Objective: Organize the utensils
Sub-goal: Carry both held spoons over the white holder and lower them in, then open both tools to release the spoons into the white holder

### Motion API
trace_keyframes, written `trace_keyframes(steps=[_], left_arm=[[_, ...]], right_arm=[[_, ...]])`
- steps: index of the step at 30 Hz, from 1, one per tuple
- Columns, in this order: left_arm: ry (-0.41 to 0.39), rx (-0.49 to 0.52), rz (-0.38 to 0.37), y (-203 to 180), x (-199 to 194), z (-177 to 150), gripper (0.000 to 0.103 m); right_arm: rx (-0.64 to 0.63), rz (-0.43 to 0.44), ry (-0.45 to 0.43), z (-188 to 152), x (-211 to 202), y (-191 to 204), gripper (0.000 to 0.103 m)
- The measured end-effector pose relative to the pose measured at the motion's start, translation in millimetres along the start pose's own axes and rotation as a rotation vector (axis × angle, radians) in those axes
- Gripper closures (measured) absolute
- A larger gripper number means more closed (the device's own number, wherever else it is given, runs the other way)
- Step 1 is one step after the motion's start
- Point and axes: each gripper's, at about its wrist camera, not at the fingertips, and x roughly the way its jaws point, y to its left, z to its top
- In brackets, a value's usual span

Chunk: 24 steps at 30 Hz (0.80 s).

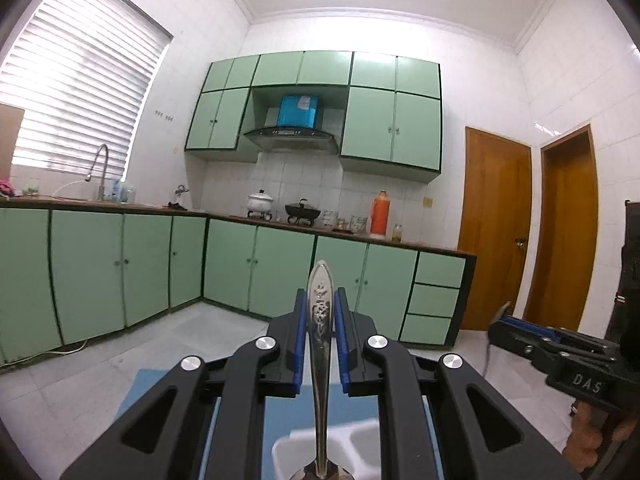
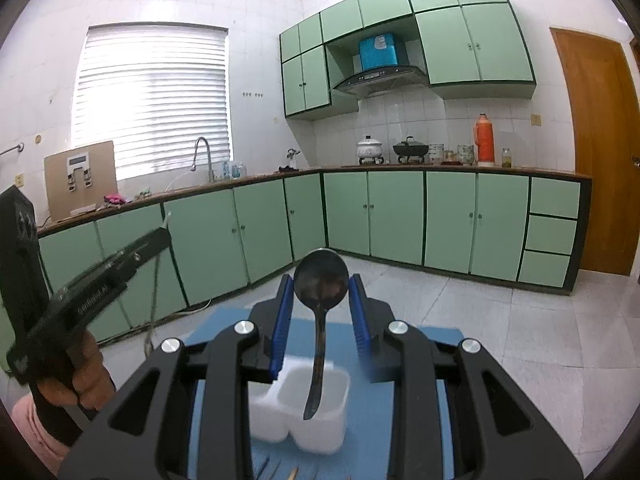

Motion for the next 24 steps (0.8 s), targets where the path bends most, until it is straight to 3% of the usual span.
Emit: trace_keyframes(steps=[10,24], left_arm=[[0.071,-0.057,-0.008,18.4,73.6,-51.2,0.090],[0.257,-0.071,-0.019,32.4,75.1,-103.4,0.089]], right_arm=[[0.019,-0.048,0.089,-29.8,77.3,-13.1,0.076],[0.027,-0.033,0.199,-74.6,97.9,1.4,0.076]])
